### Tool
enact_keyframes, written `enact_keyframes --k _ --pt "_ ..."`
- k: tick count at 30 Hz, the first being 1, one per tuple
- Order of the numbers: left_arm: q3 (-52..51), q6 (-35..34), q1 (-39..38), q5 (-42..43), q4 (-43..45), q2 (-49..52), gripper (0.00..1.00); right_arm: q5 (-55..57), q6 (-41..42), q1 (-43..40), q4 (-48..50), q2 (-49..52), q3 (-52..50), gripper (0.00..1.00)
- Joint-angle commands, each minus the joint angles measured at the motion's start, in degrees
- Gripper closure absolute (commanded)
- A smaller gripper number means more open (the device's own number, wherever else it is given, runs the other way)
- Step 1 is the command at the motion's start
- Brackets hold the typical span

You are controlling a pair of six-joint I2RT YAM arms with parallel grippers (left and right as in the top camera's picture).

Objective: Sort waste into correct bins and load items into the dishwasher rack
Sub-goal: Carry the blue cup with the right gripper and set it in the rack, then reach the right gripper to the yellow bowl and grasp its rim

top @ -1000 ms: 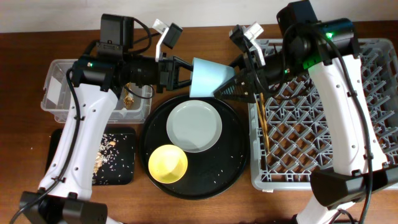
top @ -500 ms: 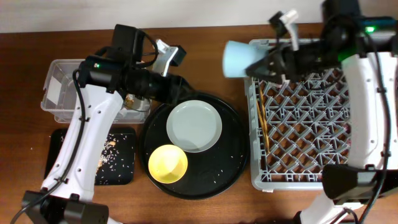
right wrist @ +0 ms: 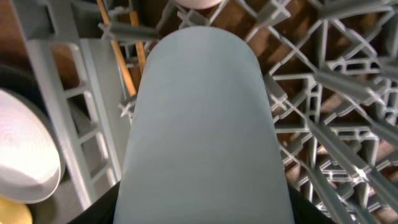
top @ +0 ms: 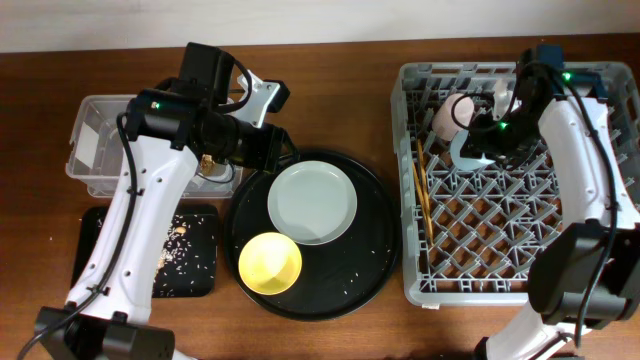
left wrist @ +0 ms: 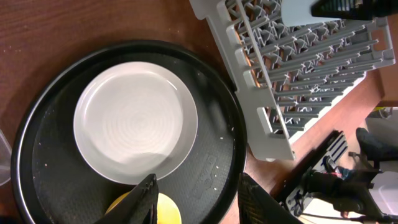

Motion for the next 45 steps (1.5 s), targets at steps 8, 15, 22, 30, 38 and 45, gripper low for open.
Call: enact_keyframes --k 8,15,22,30,38,45 --pt "0.2 -0.2 0.1 -0.1 -0.1 0.2 0.59 -3.1 0.4 0.3 -1.2 -0.6 2.3 0.14" --pt "0.2 -8.0 5.0 -12.7 1.0 -0.7 0.60 -18.7 -10.5 15.1 -16.9 -0.8 11.8 0.16" --pt "0.2 -9.6 44.3 -14.1 -0.5 -4.8 0.00 -14.7 -0.8 54.5 -0.9 -0.5 5.8 0.15" --pt "0.2 -9.6 52.2 -14.1 -0.5 -4.8 0.00 4.6 5.2 71.5 37.2 0.3 -21.9 0.47" --pt "0.2 -9.6 52.2 -14.1 -0.5 -4.8 0.00 5.8 5.2 71.4 43.1 0.3 -27.8 0.85" --pt "0.2 -9.6 52.2 -14.1 -0.5 -4.8 0.00 4.6 5.2 71.3 35.3 -8.2 -19.5 0.96"
